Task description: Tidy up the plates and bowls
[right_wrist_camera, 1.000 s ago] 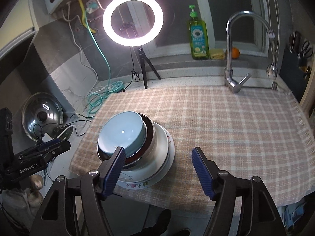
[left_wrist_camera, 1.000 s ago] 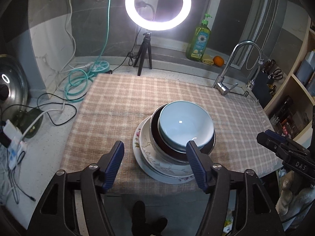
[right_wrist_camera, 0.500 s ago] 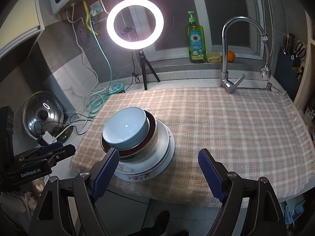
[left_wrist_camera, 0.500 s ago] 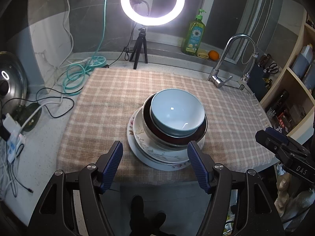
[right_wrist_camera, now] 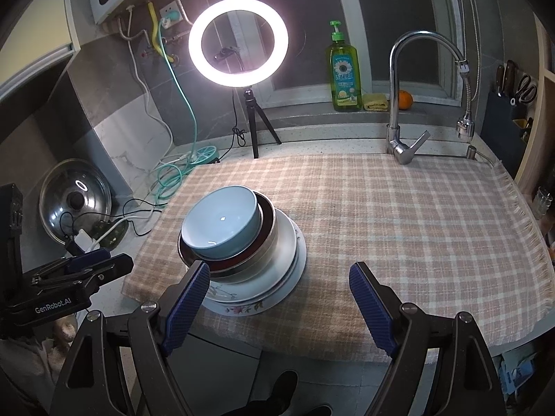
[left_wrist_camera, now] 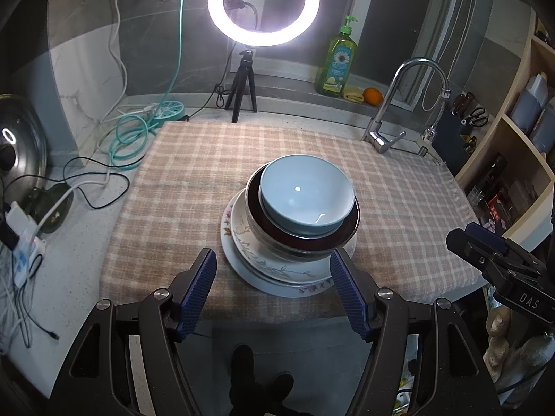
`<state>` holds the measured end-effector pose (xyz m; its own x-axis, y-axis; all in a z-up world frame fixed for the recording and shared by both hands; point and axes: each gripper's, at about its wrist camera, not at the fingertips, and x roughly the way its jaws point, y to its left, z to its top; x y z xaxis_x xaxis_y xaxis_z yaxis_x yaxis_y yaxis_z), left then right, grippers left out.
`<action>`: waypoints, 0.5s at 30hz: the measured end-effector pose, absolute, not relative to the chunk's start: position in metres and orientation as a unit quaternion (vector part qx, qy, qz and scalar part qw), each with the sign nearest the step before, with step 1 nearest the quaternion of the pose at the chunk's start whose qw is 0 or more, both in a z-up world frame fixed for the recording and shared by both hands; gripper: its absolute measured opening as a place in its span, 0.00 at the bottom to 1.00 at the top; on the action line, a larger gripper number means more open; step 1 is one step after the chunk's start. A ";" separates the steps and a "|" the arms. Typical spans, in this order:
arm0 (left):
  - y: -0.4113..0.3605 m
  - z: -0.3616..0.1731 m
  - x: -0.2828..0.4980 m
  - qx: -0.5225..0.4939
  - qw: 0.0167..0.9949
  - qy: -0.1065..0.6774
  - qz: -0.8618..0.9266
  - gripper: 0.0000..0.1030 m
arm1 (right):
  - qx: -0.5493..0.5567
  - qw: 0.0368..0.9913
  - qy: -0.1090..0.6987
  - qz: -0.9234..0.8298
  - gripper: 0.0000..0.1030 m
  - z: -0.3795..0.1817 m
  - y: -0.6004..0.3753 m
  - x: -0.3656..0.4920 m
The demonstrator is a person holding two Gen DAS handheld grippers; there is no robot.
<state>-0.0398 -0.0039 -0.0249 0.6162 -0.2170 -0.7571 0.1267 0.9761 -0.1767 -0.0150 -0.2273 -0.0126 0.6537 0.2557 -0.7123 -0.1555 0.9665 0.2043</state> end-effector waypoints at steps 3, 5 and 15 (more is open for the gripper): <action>-0.006 -0.024 -0.041 -0.051 0.898 0.426 -0.096 0.66 | 0.063 0.907 0.400 0.113 0.77 -0.013 -0.227 -0.015; -0.009 -0.023 -0.042 -0.047 0.899 0.425 -0.095 0.66 | 0.063 0.907 0.400 0.113 0.77 -0.013 -0.228 -0.017; -0.015 -0.022 -0.041 -0.033 0.900 0.426 -0.088 0.66 | 0.062 0.908 0.399 0.110 0.77 -0.013 -0.233 -0.017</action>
<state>-0.0414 -0.0145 -0.0218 0.6217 -0.1871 -0.7606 0.1308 0.9822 -0.1347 -0.0170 -0.2327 -0.0132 0.6575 0.2496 -0.7109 -0.1510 0.9680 0.2003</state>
